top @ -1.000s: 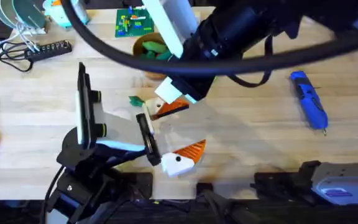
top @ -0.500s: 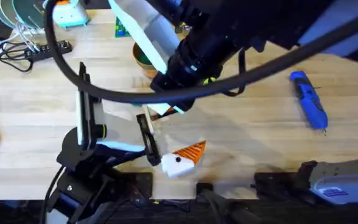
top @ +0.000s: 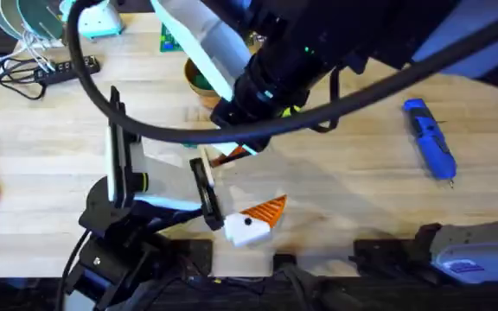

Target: Pick up the gripper from the table and insert it into the empty holder that is missing its gripper. Then pick up a screw, insert it into the mounting hole, and use the screwdriver to tighten it. Finally, clean up the table by picking up the vegetable and placing it into the bucket.

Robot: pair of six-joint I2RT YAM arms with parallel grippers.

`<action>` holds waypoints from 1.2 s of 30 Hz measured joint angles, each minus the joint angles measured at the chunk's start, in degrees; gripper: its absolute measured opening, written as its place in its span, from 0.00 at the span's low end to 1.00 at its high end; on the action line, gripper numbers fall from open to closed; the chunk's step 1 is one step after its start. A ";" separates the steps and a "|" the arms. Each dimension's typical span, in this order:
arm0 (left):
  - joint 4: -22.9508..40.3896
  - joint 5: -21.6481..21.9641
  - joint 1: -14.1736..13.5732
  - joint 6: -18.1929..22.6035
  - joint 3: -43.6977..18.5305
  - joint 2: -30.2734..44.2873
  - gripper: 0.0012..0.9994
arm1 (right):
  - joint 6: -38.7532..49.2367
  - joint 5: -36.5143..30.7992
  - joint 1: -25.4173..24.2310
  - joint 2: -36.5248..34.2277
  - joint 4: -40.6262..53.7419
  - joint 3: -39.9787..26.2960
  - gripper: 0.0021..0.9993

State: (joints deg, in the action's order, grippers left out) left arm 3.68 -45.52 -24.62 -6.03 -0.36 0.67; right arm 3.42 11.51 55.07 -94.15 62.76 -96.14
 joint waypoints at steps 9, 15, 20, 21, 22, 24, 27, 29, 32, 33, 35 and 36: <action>0.00 0.02 0.00 0.00 0.00 0.00 0.99 | 0.00 -0.76 0.00 0.00 0.02 0.00 0.00; 0.00 0.02 0.00 0.01 0.00 0.00 0.99 | 0.00 -0.77 0.41 -0.18 0.00 -0.02 0.00; 0.13 -0.13 0.00 -0.24 0.00 0.02 0.99 | 0.00 -1.06 1.20 -2.62 -0.06 -0.15 0.00; 0.17 -0.06 0.02 -0.72 0.00 0.18 0.99 | 0.00 -1.18 1.27 -2.95 -0.18 -0.15 0.00; 0.15 0.00 0.02 -0.90 0.00 0.28 0.99 | 0.00 -1.22 1.27 -2.99 -0.19 -0.25 0.00; 0.13 -0.09 0.00 -0.87 0.00 0.28 0.99 | 0.00 -1.22 1.29 -2.97 -0.11 -0.35 0.00; 0.13 -0.07 0.00 -0.87 0.00 0.28 0.99 | 0.00 -1.22 1.29 -2.97 -0.11 -0.37 0.00; 0.13 -0.09 0.00 -0.87 0.00 0.28 0.99 | 0.00 -1.25 1.33 -2.97 -0.11 -0.37 0.00; 0.11 -0.01 0.01 -0.83 0.00 0.28 0.99 | -0.23 -1.17 1.36 -2.97 -0.01 -0.38 0.14; 0.11 0.04 0.00 -0.82 0.00 0.28 0.99 | -0.33 -0.90 1.40 -2.99 0.11 -0.42 0.26; 0.11 0.13 0.02 -0.86 0.00 0.28 0.99 | -0.44 -0.92 1.63 -2.97 0.57 -0.67 0.56; 0.09 0.09 0.00 -0.79 0.00 0.27 0.99 | -0.42 -1.43 1.66 -2.97 0.94 -0.98 0.71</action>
State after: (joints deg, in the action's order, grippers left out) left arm 3.77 -45.43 -24.62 -6.81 -0.36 0.93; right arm 3.01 10.08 56.73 -97.12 63.70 -97.11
